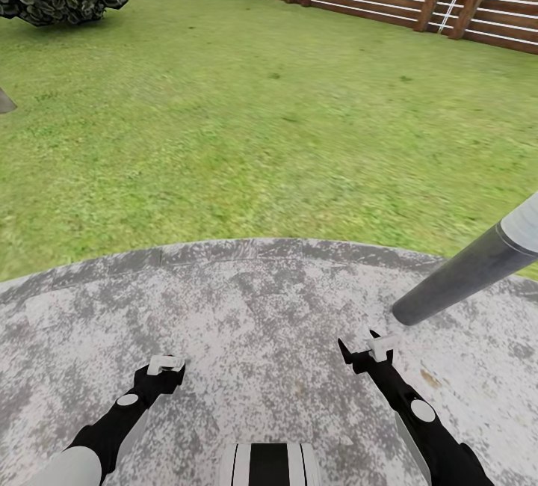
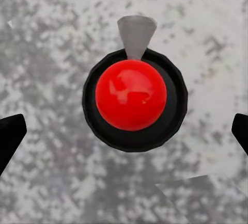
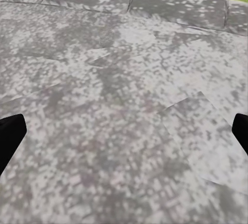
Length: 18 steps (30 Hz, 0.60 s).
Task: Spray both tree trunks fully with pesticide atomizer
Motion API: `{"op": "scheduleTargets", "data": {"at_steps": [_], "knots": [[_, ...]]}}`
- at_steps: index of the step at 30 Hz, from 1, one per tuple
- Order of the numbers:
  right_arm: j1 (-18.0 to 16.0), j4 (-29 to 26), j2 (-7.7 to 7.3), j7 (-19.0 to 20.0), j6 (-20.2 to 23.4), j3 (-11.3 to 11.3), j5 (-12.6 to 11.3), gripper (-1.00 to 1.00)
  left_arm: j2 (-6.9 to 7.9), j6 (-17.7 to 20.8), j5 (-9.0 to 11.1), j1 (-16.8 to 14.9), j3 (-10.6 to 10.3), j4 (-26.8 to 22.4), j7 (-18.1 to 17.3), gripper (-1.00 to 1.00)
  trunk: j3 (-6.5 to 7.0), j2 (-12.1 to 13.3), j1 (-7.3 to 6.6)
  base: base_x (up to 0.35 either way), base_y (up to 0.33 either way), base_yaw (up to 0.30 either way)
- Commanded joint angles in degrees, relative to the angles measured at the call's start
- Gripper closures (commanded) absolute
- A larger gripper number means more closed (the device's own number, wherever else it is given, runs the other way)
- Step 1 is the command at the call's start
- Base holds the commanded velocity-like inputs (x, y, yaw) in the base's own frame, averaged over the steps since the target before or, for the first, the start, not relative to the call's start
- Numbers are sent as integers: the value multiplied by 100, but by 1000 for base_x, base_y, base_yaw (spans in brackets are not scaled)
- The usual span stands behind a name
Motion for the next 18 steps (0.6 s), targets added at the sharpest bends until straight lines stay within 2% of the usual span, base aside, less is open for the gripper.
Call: {"op": "scheduleTargets", "data": {"at_steps": [1, 18], "knots": [[-2, 4, -2, 14, -17, 0, 1, -100, 3, -22, 23, -3, -37, 5, 4, -100, -3, -1, -1, 0, 0, 0], [-2, 2, 3, 13, -17, 0, 1, -100, 7, -35, 22, -3, -29, -7, 0, -100, 17, -1, -1, 11, 0, 0]]}}
